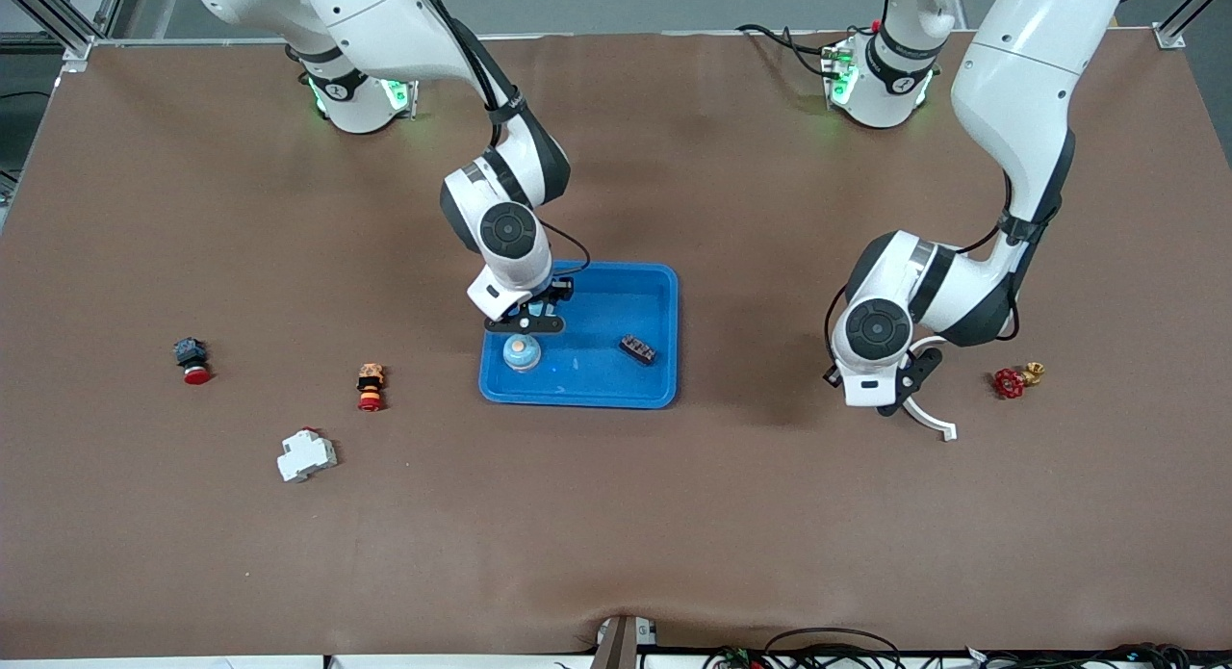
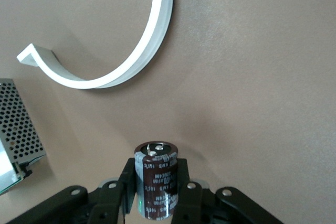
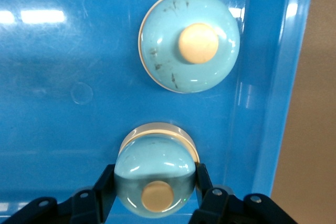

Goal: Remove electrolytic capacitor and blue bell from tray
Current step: 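Lower the capacitor near the white arc while the right gripper carries the bell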

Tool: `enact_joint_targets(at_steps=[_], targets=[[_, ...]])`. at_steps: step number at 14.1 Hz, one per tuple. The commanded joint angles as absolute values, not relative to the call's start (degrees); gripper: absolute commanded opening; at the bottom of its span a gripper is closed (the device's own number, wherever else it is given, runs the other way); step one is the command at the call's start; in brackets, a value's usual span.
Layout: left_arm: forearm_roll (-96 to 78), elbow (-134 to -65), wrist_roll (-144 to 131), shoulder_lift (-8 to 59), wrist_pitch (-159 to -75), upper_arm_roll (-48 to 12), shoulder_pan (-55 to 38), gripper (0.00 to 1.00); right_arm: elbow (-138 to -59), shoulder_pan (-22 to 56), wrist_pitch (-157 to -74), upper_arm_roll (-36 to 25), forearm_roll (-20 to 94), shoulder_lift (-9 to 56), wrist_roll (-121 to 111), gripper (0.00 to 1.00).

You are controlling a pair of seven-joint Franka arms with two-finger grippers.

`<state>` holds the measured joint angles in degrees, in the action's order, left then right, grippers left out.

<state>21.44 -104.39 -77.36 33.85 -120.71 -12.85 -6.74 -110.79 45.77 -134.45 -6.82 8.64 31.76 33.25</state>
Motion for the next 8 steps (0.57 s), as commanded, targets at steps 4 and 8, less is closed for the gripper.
enact_joint_targets(at_steps=[4, 8], targets=[[26.27, -103.97, -76.99, 35.59, -123.92, -13.01, -4.14, 0.0, -110.66, 46.76, -134.65, -7.21, 9.32, 31.55, 33.93, 0.12], [25.67, -103.01, -77.34, 35.6, -124.37, -13.1, -4.31, 0.54, -110.65, 46.58, -130.01, -7.38, 9.32, 27.27, 33.66, 0.12]])
